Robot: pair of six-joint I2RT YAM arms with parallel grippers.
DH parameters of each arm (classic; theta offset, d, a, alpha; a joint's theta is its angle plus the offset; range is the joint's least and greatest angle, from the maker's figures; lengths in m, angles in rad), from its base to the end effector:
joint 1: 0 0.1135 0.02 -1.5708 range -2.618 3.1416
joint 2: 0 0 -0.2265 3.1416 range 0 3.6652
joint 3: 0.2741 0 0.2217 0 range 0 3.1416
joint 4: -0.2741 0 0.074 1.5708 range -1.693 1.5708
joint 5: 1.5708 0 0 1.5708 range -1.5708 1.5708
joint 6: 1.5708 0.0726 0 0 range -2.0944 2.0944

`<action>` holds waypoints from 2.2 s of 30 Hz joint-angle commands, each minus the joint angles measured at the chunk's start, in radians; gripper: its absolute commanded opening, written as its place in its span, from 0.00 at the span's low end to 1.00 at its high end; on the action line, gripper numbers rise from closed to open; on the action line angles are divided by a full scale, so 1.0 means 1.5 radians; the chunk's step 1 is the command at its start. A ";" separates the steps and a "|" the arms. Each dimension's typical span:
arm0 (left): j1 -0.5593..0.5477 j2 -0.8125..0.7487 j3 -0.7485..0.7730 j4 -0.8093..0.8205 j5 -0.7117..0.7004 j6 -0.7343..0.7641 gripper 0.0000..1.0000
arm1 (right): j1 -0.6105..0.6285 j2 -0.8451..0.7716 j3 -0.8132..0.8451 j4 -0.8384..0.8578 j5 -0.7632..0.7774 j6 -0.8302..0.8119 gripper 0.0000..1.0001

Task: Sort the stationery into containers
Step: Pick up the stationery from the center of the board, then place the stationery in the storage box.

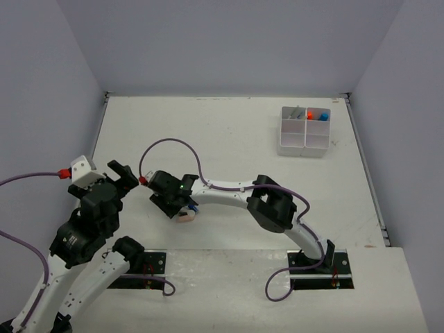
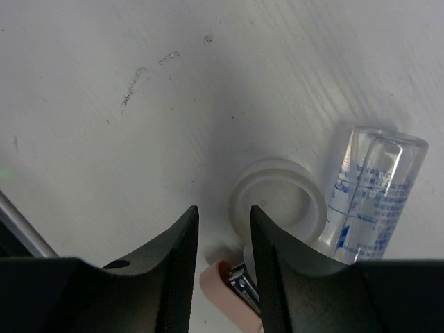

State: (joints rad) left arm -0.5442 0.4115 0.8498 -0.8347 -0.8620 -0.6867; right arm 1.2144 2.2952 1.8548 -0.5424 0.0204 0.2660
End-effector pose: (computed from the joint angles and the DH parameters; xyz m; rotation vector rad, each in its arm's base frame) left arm 0.1073 -0.0005 0.3022 -0.6569 1.7025 -0.0153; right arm 0.1654 0.4400 0.1245 -1.2010 2.3579 0.5204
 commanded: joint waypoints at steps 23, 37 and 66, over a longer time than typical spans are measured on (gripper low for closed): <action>0.005 -0.045 -0.013 0.052 0.029 0.048 1.00 | -0.230 -0.435 -0.228 0.284 -0.196 0.105 0.00; 0.004 -0.035 -0.023 0.074 0.059 0.070 1.00 | -0.759 -0.752 -0.701 0.597 0.150 0.439 0.00; 0.004 -0.019 -0.029 0.094 0.095 0.096 1.00 | -0.934 -0.351 -0.639 0.915 -0.199 0.433 0.06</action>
State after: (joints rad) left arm -0.5438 0.3699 0.8127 -0.7436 -0.7310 -0.5812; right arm -0.1784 1.7288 0.8317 0.7530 -0.1665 0.9916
